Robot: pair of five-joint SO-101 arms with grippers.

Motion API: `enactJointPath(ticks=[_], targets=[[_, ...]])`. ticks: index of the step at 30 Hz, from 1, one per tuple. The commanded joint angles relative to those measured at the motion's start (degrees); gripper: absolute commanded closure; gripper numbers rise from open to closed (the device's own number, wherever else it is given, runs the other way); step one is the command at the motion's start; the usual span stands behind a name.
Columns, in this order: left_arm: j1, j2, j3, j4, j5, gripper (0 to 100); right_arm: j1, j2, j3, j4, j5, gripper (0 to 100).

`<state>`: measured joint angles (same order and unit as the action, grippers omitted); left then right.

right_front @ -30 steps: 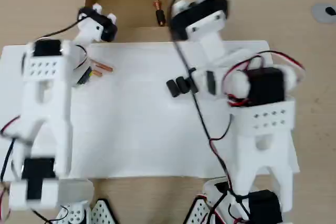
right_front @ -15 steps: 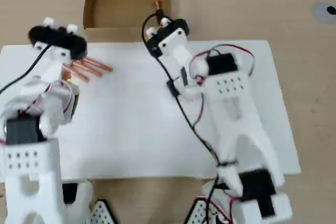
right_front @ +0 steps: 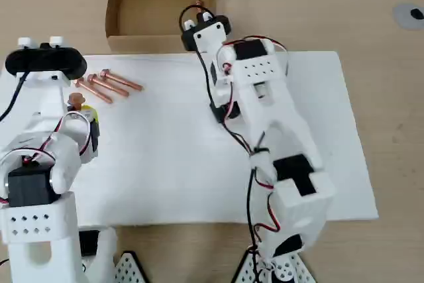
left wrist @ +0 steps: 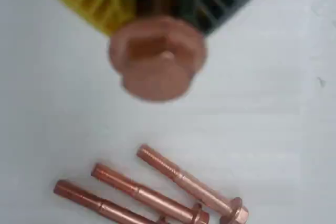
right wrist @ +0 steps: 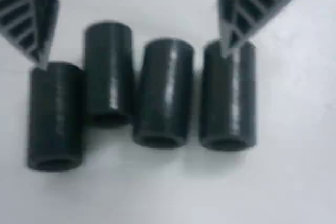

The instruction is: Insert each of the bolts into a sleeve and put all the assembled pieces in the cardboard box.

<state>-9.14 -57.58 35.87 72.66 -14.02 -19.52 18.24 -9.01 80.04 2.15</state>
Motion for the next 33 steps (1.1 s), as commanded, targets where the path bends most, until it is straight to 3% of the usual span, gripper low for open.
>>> enactJointPath(ticks=[1, 7, 29, 33], targets=[[-0.7, -1.0, 0.6, -0.8, 0.7, 99, -2.6, 2.6, -5.7, 1.8, -2.1, 74.5], [-0.7, -1.0, 1.9, -0.8, 0.4, 99, -6.8, 7.7, -7.4, 1.7, -2.5, 74.5], [-0.6, -1.0, 1.7, -1.3, -2.1, 99, -6.8, 17.3, -8.2, 3.3, -3.7, 74.8], [-0.6, -1.0, 1.7, -1.3, -3.2, 99, -6.8, 18.8, -7.9, 3.6, -3.7, 84.2]])
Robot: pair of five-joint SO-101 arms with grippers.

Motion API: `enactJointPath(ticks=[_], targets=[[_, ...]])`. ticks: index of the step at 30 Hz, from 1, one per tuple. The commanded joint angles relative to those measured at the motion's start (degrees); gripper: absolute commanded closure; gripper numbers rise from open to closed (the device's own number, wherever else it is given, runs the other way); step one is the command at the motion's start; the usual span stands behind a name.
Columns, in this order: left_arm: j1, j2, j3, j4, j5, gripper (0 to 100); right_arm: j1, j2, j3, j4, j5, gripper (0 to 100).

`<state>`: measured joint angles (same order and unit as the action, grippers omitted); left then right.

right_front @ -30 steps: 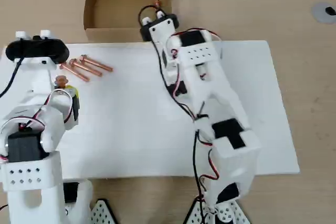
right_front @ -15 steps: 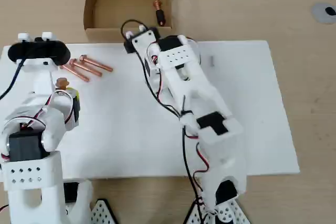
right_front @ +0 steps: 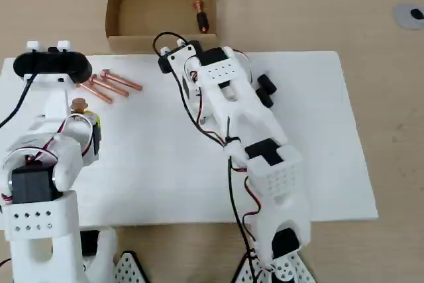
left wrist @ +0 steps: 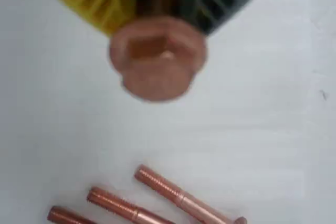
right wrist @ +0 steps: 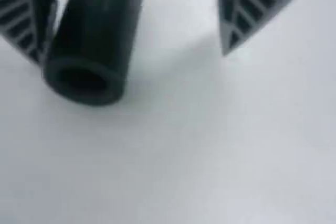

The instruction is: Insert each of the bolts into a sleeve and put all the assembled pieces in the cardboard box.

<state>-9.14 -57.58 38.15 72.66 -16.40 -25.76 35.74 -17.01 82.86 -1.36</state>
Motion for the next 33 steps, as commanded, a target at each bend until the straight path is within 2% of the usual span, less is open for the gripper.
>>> enactJointPath(ticks=[1, 5, 14, 17, 22, 24, 33], targets=[[-0.6, -1.0, -0.6, -1.3, -0.9, 99, -0.6, 1.6, -0.2, 1.2, -0.3, 87.7], [-0.6, -1.0, -0.6, -1.3, -1.2, 99, -0.6, 2.6, -0.2, 1.7, -0.3, 99.1], [-0.6, -1.0, -0.6, -1.2, -1.2, 99, -0.7, 2.5, -2.3, 3.6, -0.3, 98.8], [-0.6, -1.0, -0.6, -1.1, -1.2, 99, -0.6, 2.5, -9.5, 8.4, -0.4, 98.8], [-0.4, -1.0, -0.6, -1.0, -1.2, 99, -0.7, 2.5, -29.2, 18.9, -0.4, 98.8], [-0.6, -1.0, -0.6, -0.9, -1.2, 99, -0.6, 2.4, -34.9, 19.7, -0.3, 98.8], [-0.7, -1.3, -0.6, -0.8, -1.0, 99, -2.5, -4.7, -38.2, 19.7, -0.3, 98.8]])
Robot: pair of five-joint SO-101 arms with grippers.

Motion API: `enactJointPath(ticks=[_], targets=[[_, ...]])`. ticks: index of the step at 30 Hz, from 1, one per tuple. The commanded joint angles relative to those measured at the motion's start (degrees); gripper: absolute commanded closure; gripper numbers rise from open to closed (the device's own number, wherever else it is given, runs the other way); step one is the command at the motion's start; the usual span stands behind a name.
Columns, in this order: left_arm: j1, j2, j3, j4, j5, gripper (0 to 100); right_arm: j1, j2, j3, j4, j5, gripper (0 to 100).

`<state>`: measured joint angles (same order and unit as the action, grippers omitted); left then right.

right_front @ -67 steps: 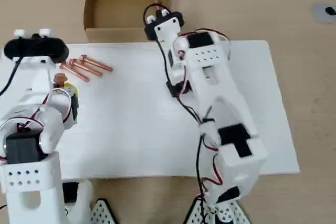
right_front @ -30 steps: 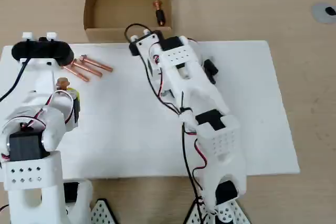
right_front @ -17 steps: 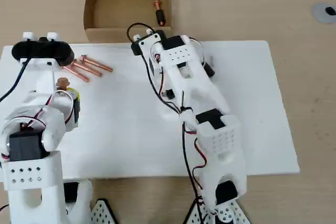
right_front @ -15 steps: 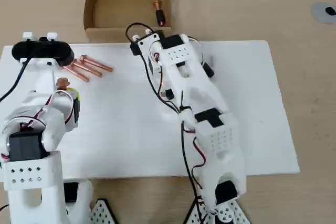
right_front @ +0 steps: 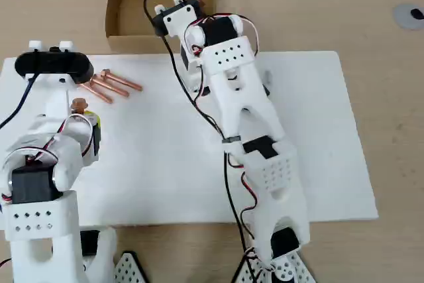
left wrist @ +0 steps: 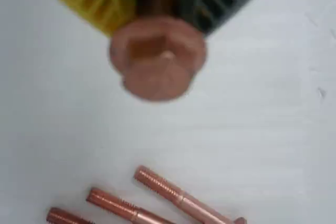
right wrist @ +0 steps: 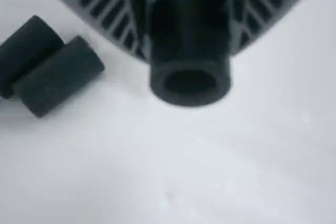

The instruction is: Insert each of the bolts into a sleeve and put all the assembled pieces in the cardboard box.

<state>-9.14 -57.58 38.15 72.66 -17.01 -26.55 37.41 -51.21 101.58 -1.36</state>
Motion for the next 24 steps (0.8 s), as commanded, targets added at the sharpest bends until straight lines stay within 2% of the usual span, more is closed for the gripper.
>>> enactJointPath(ticks=[1, 7, 12, 18, 21, 24], targets=[[-0.7, -1.4, -0.7, -0.9, 0.1, 99, -2.2, -7.6, -4.2, 0.9, -0.2, 98.8], [-3.9, -1.5, -8.6, -0.9, 8.4, 99, -10.0, -21.0, -6.0, 0.4, 1.6, 98.8], [-2.4, -1.5, -15.8, -0.8, 11.4, 99, -16.3, -32.5, -6.4, 0.8, 4.7, 98.8], [3.6, -1.5, -20.5, 3.3, 16.3, 99, -16.5, -43.8, 4.3, 0.8, 4.7, 98.8], [4.1, -1.5, -22.2, 2.5, 22.1, 99, -16.4, -50.3, 11.1, 0.8, 4.7, 98.8], [4.1, -1.5, -23.4, 0.4, 22.7, 99, -16.3, -57.5, 18.1, 0.8, 4.7, 98.8]])
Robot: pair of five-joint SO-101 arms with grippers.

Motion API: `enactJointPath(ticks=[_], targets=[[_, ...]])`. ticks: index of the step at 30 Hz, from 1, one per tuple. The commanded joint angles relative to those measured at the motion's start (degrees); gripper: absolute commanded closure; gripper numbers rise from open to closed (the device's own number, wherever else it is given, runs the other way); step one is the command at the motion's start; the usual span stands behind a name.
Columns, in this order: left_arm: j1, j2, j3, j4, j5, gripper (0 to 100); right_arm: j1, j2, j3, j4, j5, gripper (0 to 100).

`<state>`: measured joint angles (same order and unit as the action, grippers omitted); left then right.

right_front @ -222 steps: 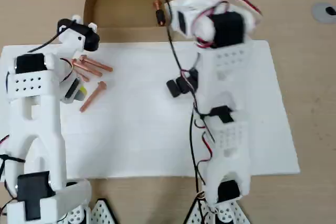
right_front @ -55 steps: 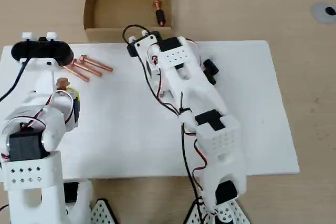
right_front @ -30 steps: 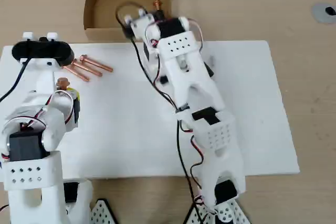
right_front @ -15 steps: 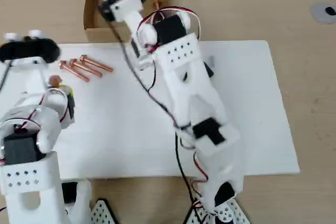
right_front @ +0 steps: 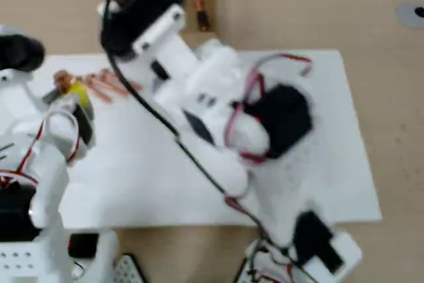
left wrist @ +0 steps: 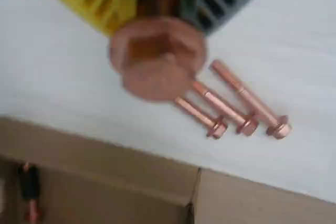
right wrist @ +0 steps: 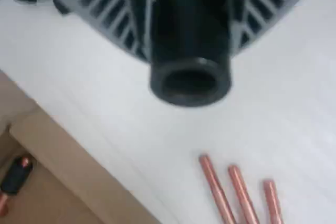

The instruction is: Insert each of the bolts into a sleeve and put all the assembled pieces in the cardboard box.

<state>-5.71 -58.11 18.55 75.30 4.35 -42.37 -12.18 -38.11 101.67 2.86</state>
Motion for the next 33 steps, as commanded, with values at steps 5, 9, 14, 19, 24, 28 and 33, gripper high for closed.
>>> enactJointPath(ticks=[5, 9, 14, 19, 24, 28, 33], targets=[[0.7, -0.9, -3.6, -5.5, 1.0, 99, 3.0, -21.2, 16.9, 0.0, 0.6, 98.8], [0.7, -0.8, -3.4, -8.4, 1.0, 99, 11.1, -30.2, 28.3, -1.5, 0.5, 98.8], [0.7, -0.7, -3.4, -9.6, 1.0, 99, 14.2, -39.3, 49.5, -11.9, -1.9, 98.8], [0.8, -0.6, -3.4, -9.4, 1.2, 99, 13.2, -48.4, 73.2, -32.5, -8.7, 98.8], [3.3, -0.7, -3.4, -9.5, 1.2, 99, 6.7, -56.4, 90.3, -53.3, -7.1, 98.8], [9.0, -0.9, -1.6, -9.6, 1.2, 99, 2.4, -60.0, 99.2, -66.8, -7.4, 98.8], [12.3, -1.0, -0.4, -11.1, 1.0, 99, 0.4, -61.1, 103.3, -77.4, -7.5, 98.8]])
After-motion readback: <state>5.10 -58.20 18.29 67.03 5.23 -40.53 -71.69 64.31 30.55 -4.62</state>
